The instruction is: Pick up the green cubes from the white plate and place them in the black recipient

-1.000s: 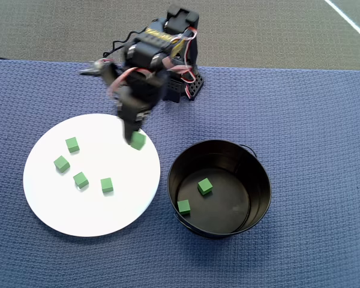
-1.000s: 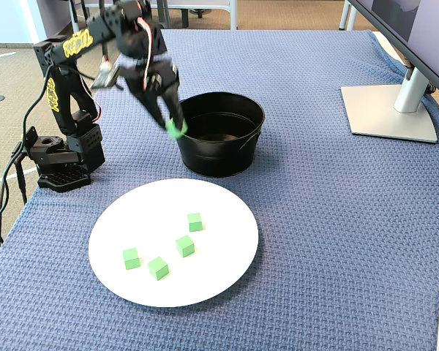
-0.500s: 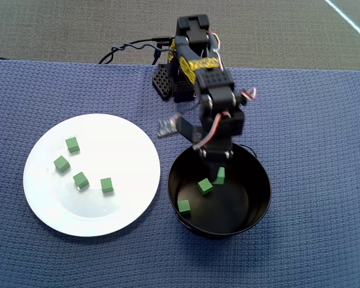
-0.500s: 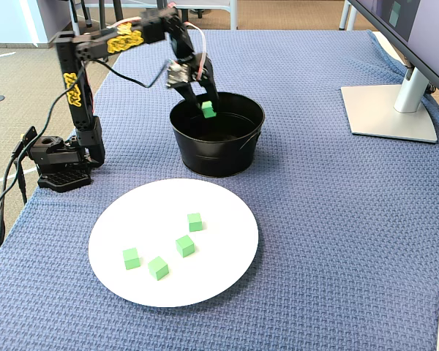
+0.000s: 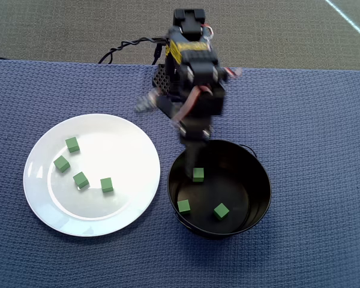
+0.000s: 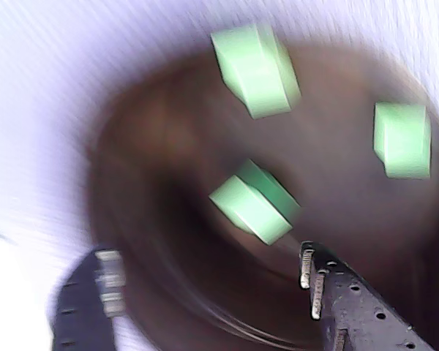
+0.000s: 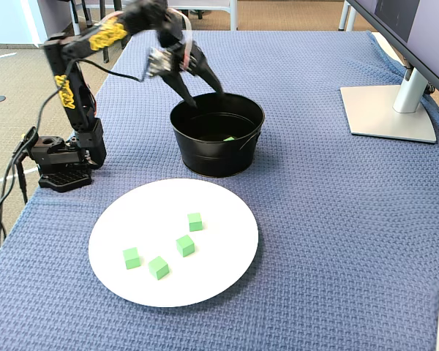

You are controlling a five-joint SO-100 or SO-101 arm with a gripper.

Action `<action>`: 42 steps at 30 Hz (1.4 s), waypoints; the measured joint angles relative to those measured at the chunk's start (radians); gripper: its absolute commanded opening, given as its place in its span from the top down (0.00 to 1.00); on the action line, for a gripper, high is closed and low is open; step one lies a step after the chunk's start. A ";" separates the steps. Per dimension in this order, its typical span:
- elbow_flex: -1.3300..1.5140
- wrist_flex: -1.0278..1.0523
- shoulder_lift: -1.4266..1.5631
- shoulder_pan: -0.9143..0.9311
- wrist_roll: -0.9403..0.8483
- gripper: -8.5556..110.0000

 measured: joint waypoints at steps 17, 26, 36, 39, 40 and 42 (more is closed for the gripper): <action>0.242 -0.275 -0.129 0.526 -0.477 0.92; 0.387 -0.571 -0.213 0.606 -1.091 0.79; 0.460 -0.733 -0.281 0.617 -1.269 0.76; 0.466 -0.741 -0.281 0.618 -1.235 0.75; 0.466 -0.741 -0.281 0.617 -1.220 0.75; 0.466 -0.730 -0.281 0.606 -1.193 0.74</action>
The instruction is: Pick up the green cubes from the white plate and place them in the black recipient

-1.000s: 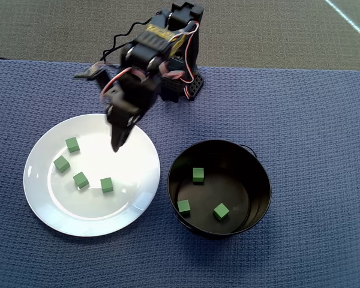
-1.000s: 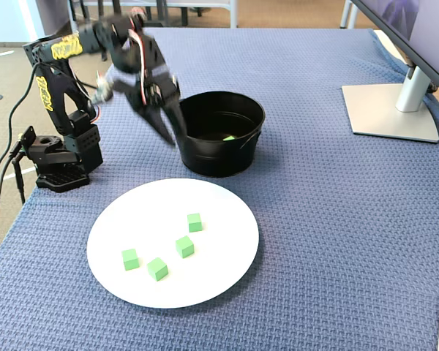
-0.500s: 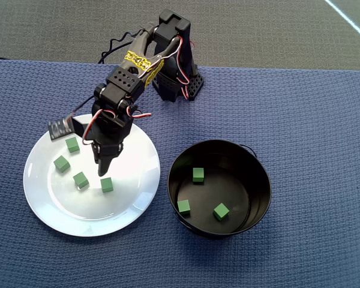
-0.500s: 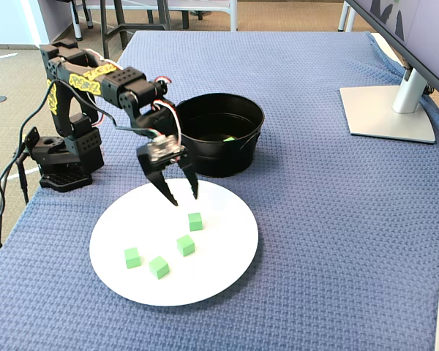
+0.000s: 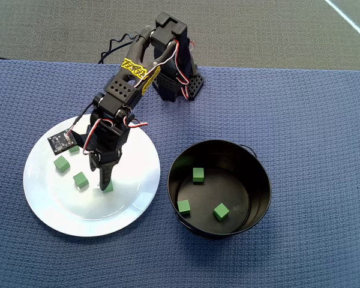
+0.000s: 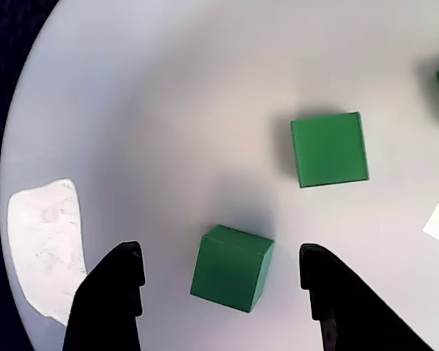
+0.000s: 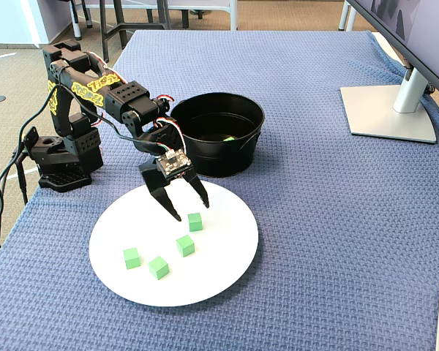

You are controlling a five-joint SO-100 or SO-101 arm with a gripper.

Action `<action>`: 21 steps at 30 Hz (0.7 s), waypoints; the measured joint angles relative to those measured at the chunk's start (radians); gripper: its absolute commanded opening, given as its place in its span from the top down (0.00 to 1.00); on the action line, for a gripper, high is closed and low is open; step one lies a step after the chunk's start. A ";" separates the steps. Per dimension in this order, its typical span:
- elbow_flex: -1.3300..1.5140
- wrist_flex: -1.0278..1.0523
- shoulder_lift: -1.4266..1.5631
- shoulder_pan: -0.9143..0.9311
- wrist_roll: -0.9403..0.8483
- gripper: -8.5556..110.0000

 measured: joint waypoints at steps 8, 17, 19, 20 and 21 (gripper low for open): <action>0.000 0.069 -0.021 -0.028 0.041 0.74; -0.051 0.095 -0.123 -0.029 0.120 0.76; -0.066 0.098 -0.137 -0.029 0.143 0.76; -0.072 0.101 -0.141 -0.029 0.150 0.76; -0.075 0.101 -0.143 -0.029 0.156 0.76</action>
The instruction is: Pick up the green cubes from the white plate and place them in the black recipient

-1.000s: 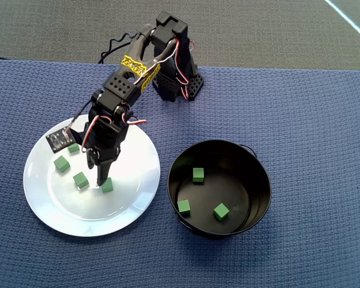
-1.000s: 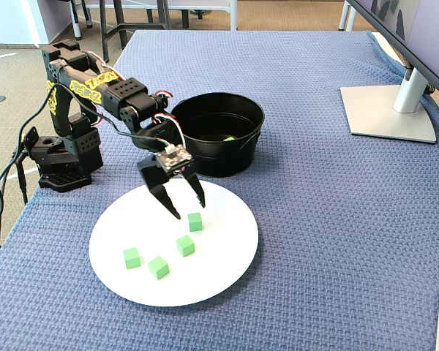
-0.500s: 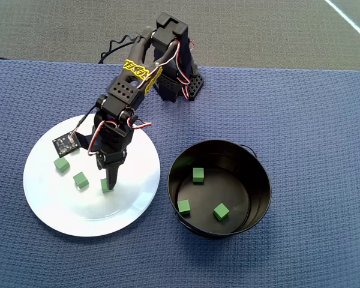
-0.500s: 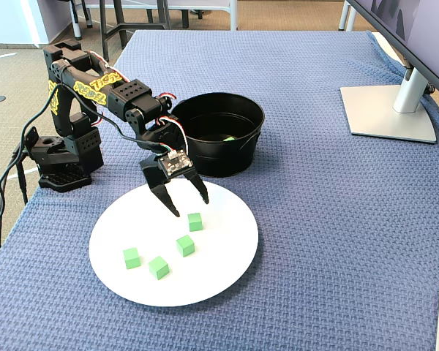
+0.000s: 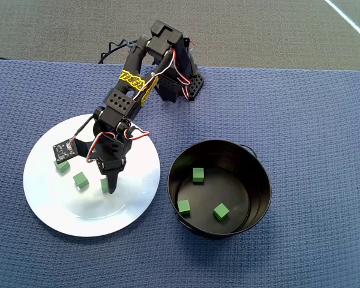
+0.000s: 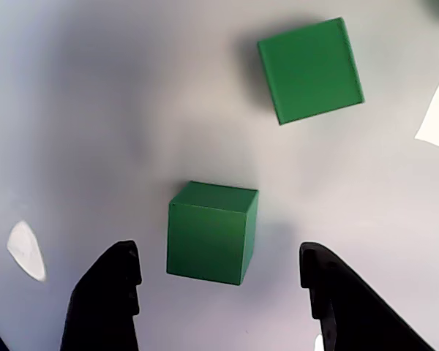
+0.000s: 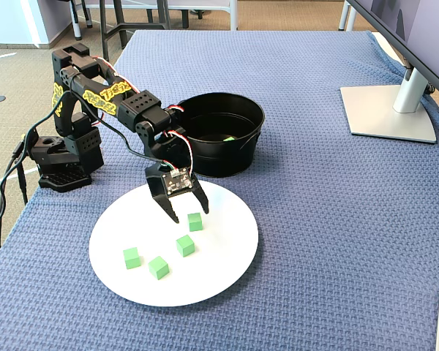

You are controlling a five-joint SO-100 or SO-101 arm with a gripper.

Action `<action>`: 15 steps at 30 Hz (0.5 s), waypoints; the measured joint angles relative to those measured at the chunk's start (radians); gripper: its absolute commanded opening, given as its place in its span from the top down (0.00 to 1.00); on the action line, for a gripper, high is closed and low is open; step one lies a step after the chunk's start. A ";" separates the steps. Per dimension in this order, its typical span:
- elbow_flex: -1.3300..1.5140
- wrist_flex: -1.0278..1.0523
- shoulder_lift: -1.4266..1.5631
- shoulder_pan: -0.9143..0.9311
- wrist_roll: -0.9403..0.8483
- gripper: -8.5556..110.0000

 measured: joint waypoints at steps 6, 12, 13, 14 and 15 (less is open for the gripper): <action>-0.048 0.000 -0.046 0.000 0.054 0.77; -0.110 0.020 -0.097 0.000 0.094 0.77; -0.112 0.023 -0.101 0.000 0.097 0.78; -0.112 0.025 -0.101 0.000 0.098 0.78; -0.112 0.025 -0.101 0.000 0.100 0.78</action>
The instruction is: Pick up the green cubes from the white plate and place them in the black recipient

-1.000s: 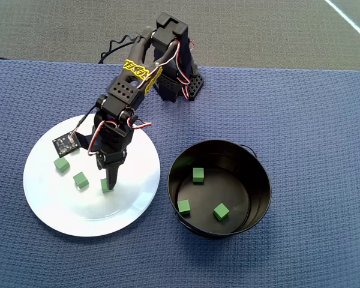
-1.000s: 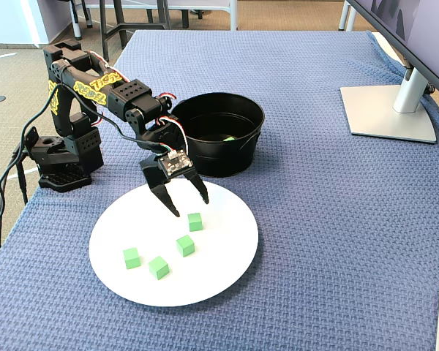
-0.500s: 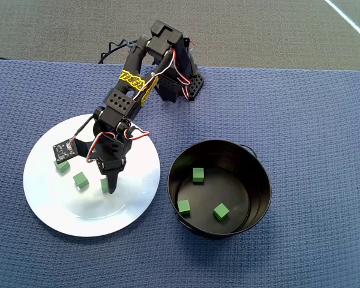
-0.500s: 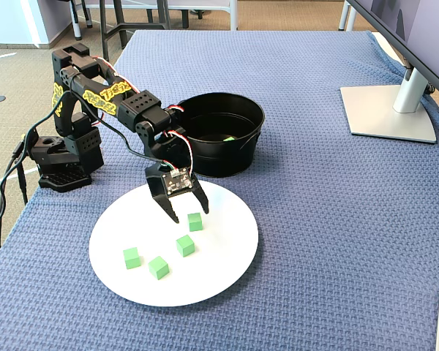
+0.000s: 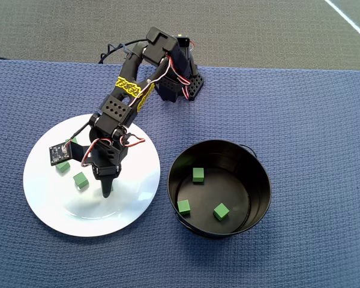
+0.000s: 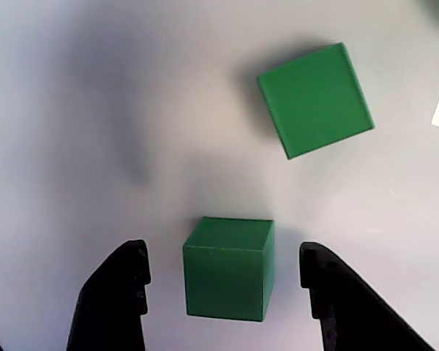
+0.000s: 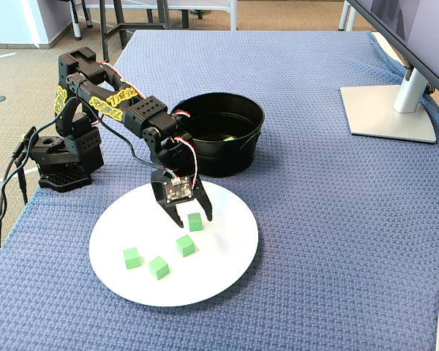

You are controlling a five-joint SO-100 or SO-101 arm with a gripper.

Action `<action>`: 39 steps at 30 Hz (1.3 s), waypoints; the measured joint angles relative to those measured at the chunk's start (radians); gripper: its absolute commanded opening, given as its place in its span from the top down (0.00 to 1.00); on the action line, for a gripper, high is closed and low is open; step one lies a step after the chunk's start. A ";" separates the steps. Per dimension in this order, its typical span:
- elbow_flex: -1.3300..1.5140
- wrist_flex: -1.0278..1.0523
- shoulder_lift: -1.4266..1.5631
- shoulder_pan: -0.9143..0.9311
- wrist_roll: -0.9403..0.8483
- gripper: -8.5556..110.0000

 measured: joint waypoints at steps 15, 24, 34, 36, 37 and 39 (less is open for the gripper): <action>-0.002 0.000 -0.006 0.000 0.003 0.93; -0.190 0.183 0.055 0.046 0.259 0.93; -0.344 0.479 0.374 0.046 0.552 0.93; -0.304 0.488 0.446 -0.023 0.607 0.93; -0.278 0.488 0.480 -0.067 0.637 0.93; -0.218 0.486 0.541 -0.172 0.693 0.93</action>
